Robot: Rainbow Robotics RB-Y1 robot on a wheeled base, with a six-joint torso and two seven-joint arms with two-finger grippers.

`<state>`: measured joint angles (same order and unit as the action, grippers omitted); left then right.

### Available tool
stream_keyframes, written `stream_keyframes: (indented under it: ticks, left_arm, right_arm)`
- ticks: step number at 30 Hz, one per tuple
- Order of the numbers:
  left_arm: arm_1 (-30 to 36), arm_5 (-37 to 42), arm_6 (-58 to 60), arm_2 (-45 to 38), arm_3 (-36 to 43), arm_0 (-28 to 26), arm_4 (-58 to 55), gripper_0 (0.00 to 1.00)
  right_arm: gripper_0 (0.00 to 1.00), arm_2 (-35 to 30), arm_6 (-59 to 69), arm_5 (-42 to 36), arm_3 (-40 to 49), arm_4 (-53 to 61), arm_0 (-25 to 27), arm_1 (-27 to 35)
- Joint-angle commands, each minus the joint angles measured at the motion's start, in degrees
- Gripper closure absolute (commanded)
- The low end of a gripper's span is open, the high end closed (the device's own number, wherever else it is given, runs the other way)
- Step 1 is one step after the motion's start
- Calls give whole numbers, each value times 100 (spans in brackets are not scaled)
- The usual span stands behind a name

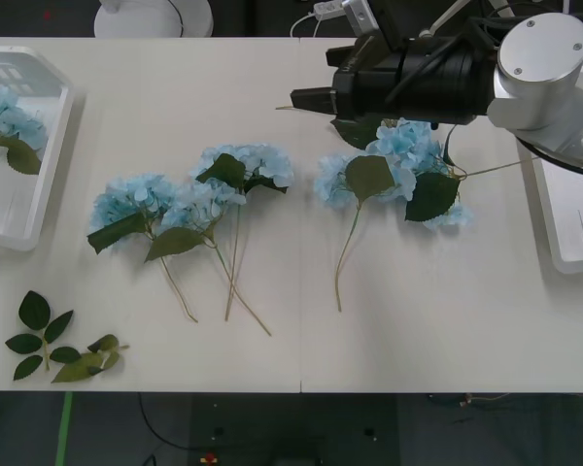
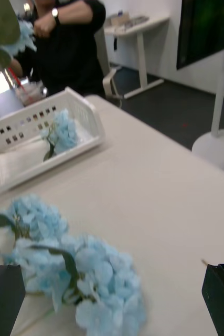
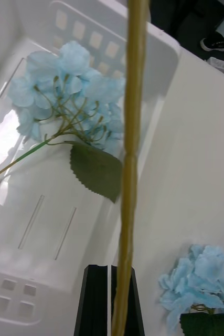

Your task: Place the red flowers into the right box and the blue flowers into the left box. If a person shows an open palm, hand one flower to the person first, then continue sorting.

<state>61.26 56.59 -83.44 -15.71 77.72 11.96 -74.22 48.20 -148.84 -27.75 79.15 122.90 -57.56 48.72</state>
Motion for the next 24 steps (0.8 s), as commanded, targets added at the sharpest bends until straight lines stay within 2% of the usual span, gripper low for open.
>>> stream_keyframes:
  ticks: [1,9,10,12,14,15,20,24]
  left_arm:
    - [352,-34,-621,-81,-214,184,12,100]
    - [352,-122,-629,-81,-231,167,329,98]
    - [352,-148,-629,-81,-231,149,346,94]
    - [352,-245,-647,-90,-231,87,373,58]
    - [352,-359,-682,-81,-222,35,329,34]
    - [352,-412,-691,-81,-214,17,294,27]
    - [361,-500,-770,-81,-143,-18,232,0]
    - [352,-500,-779,-81,-73,-80,-84,0]
  right_arm:
    - [0,-777,760,-1207,-533,-1093,-326,217]
    - [0,-1366,2702,-3676,-735,-3703,-800,111]
    - [0,-1383,2869,-3914,-735,-3949,-853,93]
    - [0,-1383,3168,-4406,-744,-4565,-941,-3]
    - [0,-1383,3361,-4766,-779,-5074,-994,-126]
    - [0,-1383,3405,-4924,-805,-5294,-1020,-197]
    - [0,-1383,3352,-5460,-1148,-6331,-1055,-566]
    - [0,-1331,3247,-5803,-1464,-7105,-1055,-785]
